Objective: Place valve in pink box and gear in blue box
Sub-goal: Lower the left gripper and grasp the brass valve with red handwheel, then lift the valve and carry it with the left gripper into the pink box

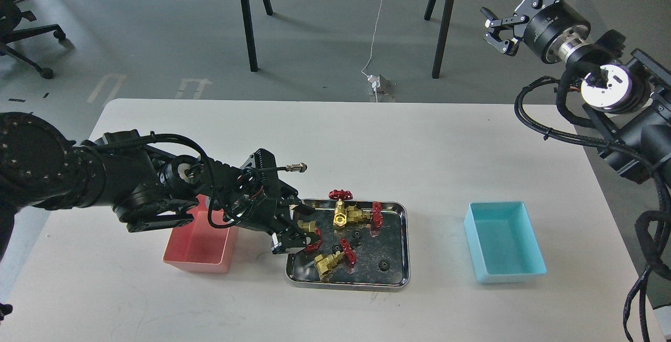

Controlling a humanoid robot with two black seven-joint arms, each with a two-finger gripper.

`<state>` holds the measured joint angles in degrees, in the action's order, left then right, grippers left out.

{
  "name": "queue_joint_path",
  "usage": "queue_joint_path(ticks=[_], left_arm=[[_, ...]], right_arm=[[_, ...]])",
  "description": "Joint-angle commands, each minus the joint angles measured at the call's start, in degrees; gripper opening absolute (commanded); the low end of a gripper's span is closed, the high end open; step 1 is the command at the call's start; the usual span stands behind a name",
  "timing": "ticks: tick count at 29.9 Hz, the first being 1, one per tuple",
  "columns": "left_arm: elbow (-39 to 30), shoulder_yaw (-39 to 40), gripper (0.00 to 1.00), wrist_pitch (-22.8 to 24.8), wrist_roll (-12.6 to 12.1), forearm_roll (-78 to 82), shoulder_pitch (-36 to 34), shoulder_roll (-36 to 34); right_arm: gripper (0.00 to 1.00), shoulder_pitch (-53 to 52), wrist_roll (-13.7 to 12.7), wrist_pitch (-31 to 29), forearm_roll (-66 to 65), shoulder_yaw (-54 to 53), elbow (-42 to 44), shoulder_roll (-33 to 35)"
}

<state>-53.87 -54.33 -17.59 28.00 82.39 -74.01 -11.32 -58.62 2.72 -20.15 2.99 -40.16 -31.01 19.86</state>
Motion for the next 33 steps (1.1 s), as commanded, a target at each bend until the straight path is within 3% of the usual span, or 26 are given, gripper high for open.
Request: queue_joint_path(ticks=[1, 7, 15, 20, 26, 33], left_arm=[[0.08, 0.01, 0.32, -0.07, 0.0, 1.1, 0.0, -0.02], [0.08, 0.19, 0.16, -0.07, 0.0, 1.9, -0.43, -0.1], [-0.88, 4.32, 0.11, 0.1, 0.0, 1.81, -3.5, -2.99], [-4.73, 5.81, 0.11, 0.36, 0.0, 1.81, -7.9, -10.63], [-17.48, 5.99, 0.11, 0.36, 0.0, 2.25, -13.44, -25.83], [-19.43, 5.99, 0.11, 0.36, 0.0, 9.98, -9.68, -35.95]], right_arm=[[1.0, 0.26, 0.0, 0.03, 0.0, -0.09, -0.02, 0.0], [1.0, 0.79, 0.09, 0.11, 0.0, -0.18, 0.07, 0.09], [1.0, 1.05, 0.09, 0.29, 0.0, -0.27, 0.07, 0.09], [1.0, -1.39, 0.09, 2.12, 0.0, -0.79, -0.19, -0.35], [1.0, -9.75, 0.44, 13.99, -0.09, 0.0, 1.03, -3.42], [1.0, -11.08, 0.44, 17.17, -0.27, 0.08, 2.36, -4.83]])
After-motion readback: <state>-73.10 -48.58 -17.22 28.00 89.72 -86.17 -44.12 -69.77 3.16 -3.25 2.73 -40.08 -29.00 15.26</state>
